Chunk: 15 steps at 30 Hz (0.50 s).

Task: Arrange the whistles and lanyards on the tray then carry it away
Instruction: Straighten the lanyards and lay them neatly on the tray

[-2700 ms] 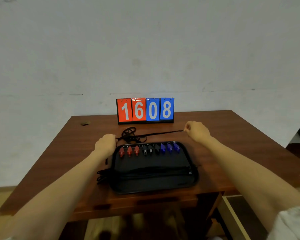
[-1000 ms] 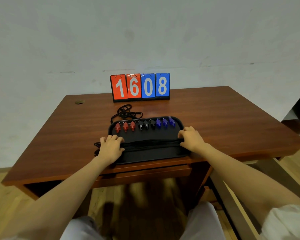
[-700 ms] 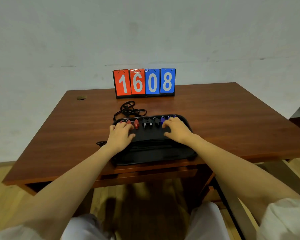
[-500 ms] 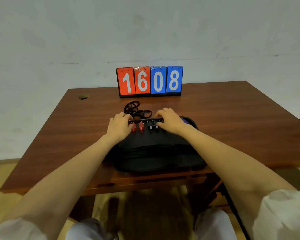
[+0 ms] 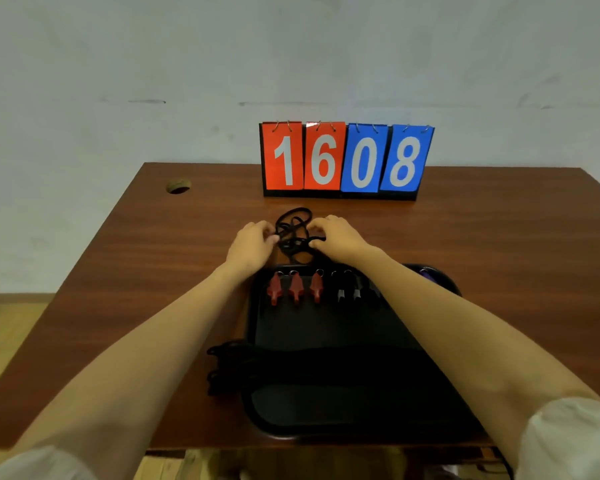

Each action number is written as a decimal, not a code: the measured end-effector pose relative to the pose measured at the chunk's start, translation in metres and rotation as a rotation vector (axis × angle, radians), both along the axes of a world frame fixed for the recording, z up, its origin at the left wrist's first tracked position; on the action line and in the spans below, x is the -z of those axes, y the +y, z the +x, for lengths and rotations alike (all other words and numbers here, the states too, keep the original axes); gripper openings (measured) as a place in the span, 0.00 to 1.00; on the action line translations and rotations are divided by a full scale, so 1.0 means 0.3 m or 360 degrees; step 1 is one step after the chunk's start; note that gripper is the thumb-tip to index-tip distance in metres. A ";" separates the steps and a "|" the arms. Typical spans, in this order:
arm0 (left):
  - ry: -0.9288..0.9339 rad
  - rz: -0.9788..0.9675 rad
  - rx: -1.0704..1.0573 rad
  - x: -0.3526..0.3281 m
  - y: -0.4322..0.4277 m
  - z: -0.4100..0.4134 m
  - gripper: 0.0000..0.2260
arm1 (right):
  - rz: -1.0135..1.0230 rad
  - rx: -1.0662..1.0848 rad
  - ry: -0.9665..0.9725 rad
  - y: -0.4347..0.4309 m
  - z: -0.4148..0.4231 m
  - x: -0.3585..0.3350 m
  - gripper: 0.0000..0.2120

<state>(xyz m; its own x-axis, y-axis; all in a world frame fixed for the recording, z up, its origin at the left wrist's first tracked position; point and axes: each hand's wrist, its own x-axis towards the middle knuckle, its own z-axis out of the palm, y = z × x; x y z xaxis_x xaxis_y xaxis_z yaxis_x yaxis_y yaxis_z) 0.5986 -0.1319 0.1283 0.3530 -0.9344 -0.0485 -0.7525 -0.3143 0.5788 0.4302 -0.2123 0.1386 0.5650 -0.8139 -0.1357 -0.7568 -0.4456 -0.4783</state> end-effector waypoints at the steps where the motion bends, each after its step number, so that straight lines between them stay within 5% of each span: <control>1: 0.0076 -0.0016 0.0021 0.001 -0.015 -0.008 0.13 | 0.0010 -0.0001 0.0007 -0.009 0.006 0.016 0.18; 4: 0.0117 0.0061 0.0165 0.022 -0.044 -0.034 0.14 | -0.0042 0.0013 0.0016 -0.020 0.014 0.057 0.12; 8: 0.0046 0.0073 0.0091 0.032 -0.052 -0.044 0.04 | -0.0067 0.0185 -0.0166 -0.017 -0.017 0.060 0.08; 15: 0.0102 -0.0361 0.0106 -0.119 -0.032 -0.083 0.10 | -0.0298 0.0275 -0.0431 -0.007 -0.072 -0.061 0.11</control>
